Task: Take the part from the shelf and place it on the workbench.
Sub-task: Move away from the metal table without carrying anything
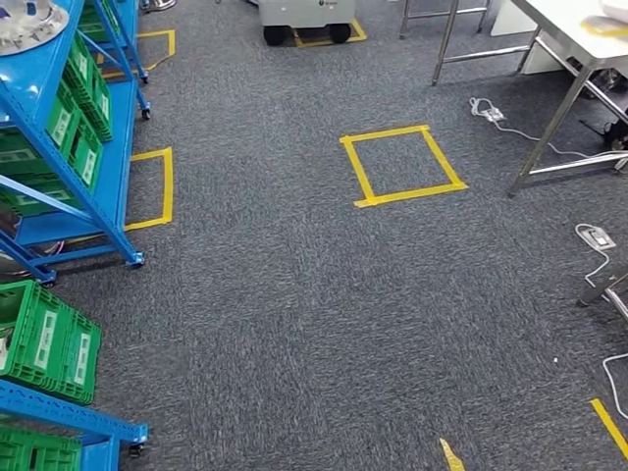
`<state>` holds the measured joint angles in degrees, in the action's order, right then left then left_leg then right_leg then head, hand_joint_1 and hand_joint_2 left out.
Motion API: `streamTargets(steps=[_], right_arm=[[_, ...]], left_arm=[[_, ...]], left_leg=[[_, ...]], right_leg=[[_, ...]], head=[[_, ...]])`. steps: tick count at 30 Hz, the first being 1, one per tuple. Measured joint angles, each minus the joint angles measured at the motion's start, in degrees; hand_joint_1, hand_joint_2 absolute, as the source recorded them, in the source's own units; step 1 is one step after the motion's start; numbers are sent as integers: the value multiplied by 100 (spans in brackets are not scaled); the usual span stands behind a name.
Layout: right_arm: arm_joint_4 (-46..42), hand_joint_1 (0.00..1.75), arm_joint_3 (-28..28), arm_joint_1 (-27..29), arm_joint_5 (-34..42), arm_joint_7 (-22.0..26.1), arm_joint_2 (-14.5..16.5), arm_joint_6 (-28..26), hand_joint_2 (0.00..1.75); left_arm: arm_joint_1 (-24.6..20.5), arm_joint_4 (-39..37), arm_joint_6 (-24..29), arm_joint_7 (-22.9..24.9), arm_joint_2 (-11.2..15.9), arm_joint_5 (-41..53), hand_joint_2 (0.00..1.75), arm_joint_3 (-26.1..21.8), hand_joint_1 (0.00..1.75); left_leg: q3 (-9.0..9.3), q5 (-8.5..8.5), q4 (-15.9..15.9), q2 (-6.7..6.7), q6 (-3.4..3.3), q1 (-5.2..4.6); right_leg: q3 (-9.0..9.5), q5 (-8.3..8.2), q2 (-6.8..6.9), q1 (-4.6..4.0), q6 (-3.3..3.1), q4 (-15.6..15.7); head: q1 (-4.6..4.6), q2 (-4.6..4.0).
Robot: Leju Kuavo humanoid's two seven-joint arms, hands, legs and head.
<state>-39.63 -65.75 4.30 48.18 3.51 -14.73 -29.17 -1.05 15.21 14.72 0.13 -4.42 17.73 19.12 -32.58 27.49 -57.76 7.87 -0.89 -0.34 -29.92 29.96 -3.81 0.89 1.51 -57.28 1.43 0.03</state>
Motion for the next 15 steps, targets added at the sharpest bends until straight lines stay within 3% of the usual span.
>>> streamTargets(steps=[1, 3, 4, 5, 7, 8, 9, 10, 12, 14, 15], right_arm=[[5, 0, -6, -10, 3, 14, 1, 2, 0], [19, 0, -20, -18, 6, 42, 2, 6, 0], [31, 0, -32, -16, 8, 51, 2, 9, 0], [43, 0, -47, -13, 10, 58, 2, 13, 0], [74, 0, -74, -14, 15, 70, 2, 25, 0], [86, 0, -83, -22, 17, 77, 2, 29, 0], [96, 0, -87, -30, 19, 86, 2, 34, 0], [103, 0, -92, -37, 19, 96, 2, 39, 0], [116, 0, -109, -47, 19, 119, 3, 49, 0], [132, 0, -127, -61, 17, 137, 6, 58, 0], [138, 0, -133, -79, 15, 143, 7, 61, 0]], left_arm=[[11, -8, 1, 0, 2, -8, 0, 0, 0], [13, -20, 3, 4, 7, -13, 0, 0, 0], [6, -22, 4, 5, 7, -14, 0, 0, 0], [-3, -23, 4, 8, 7, -14, 0, 0, 0], [-6, -27, 4, 8, 6, -16, 0, 0, 0], [0, -30, 4, 9, 6, -17, 0, 0, 0], [7, -34, 4, 9, 7, -17, 0, 0, 0], [10, -37, 4, 9, 8, -18, 0, 0, 0], [-9, -39, 4, 8, 10, -18, 0, 0, 0], [-25, -42, 3, 7, 10, -18, 0, 0, 0], [-24, -45, 2, 7, 11, -18, 0, 0, 0]], left_leg=[[-20, 20, -28, -47, 32, 3], [-165, 223, -335, -347, 92, -6], [-319, 402, -656, -539, 122, -4], [-514, 585, -1047, -649, 155, 8], [-792, 731, -1587, -721, 201, 44], [-794, 648, -1577, -739, 215, 61], [-674, 465, -1330, -779, 220, 73], [-480, 251, -951, -873, 214, 75], [-123, 12, -256, -1169, 165, 28], [-24, 24, -39, -1275, 96, -23], [-25, 22, -29, -1193, 57, -22]], right_leg=[[24, -17, 68, 1, -31, 26], [63, -42, 225, 15, -89, 84], [78, -37, 314, 11, -105, 94], [86, -25, 408, 7, -116, 96], [104, 5, 596, 3, -121, 95], [118, 21, 677, 3, -117, 94], [141, 41, 752, 3, -110, 94], [169, 63, 819, 2, -96, 94], [200, 130, 948, -27, -35, 88], [234, 186, 1080, -50, 32, 99], [287, 199, 1149, -46, 59, 117]], head=[[1, -1], [26, 0], [37, -1], [46, -1], [45, -1], [45, -1], [46, -1], [47, -1], [46, -1], [41, -1], [40, -1]])
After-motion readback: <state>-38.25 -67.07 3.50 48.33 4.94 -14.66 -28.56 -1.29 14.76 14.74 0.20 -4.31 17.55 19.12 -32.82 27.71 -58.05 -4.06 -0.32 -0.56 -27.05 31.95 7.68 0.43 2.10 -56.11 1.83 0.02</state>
